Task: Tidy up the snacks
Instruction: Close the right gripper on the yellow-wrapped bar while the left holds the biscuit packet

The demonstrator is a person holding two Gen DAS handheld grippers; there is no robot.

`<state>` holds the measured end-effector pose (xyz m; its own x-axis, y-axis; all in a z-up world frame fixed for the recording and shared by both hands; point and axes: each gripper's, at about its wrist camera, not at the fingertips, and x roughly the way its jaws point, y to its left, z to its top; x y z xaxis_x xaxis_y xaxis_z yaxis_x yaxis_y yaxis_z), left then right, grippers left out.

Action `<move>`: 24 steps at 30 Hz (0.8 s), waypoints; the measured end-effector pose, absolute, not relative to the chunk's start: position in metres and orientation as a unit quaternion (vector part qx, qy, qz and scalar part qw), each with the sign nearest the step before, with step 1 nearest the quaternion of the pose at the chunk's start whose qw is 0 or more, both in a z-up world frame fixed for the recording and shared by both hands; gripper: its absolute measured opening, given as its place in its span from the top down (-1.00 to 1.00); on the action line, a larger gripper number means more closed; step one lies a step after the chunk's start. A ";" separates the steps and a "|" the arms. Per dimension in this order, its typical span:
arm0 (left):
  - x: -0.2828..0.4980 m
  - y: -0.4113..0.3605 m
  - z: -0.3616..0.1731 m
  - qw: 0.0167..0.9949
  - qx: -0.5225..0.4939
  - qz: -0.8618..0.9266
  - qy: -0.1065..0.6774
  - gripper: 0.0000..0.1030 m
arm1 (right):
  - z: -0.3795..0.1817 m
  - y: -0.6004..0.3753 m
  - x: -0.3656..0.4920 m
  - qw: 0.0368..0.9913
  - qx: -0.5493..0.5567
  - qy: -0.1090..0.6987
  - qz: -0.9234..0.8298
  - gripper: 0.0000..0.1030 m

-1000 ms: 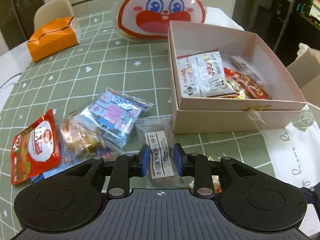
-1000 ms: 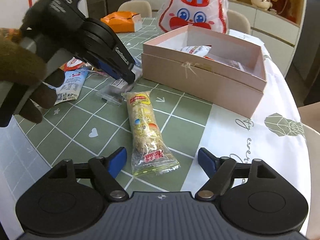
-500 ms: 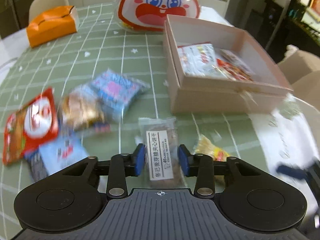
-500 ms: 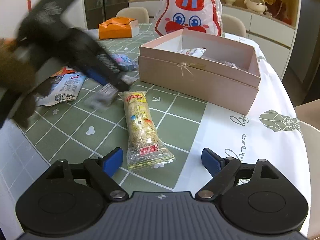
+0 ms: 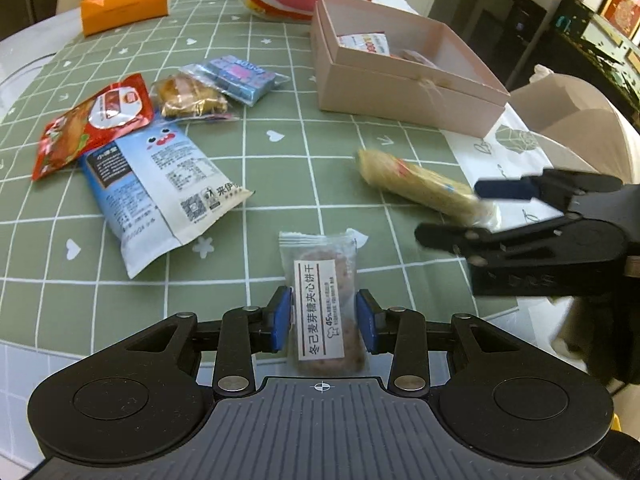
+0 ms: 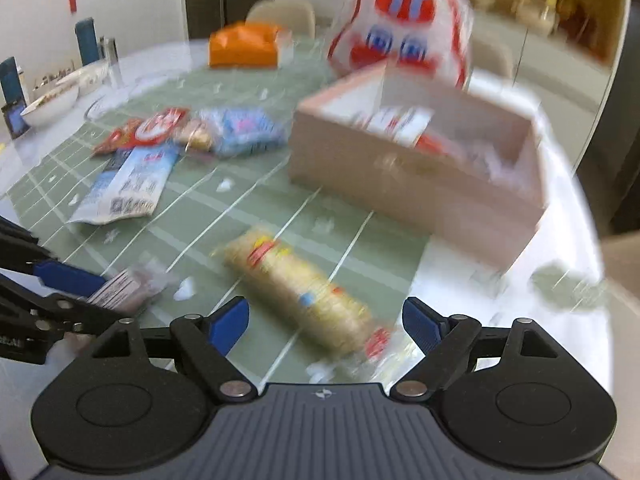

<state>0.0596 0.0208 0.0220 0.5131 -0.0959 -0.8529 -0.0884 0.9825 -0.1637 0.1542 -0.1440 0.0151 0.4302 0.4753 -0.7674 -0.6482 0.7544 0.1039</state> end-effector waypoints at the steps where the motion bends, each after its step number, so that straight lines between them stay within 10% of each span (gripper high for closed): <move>1: 0.059 0.021 0.022 0.865 -0.093 -0.002 0.493 0.21 | 0.020 -0.147 0.153 0.830 -0.082 0.424 0.353 -0.61; 11: 0.057 0.014 0.020 0.868 -0.079 0.001 0.490 0.19 | 0.014 -0.117 0.163 0.845 -0.093 0.415 0.325 -0.48; 17: 0.050 0.004 0.018 0.878 -0.044 -0.004 0.476 0.12 | 0.015 -0.099 0.155 0.838 -0.145 0.414 0.325 0.44; 24: 0.052 0.014 0.020 0.869 -0.090 -0.009 0.487 0.15 | 0.023 -0.136 0.144 0.836 -0.121 0.439 0.304 0.45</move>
<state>0.0518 0.0144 0.0196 0.5262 -0.1032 -0.8441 -0.0714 0.9837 -0.1648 0.1437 -0.1362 0.0234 0.4284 0.4029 -0.8088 -0.6158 0.7852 0.0649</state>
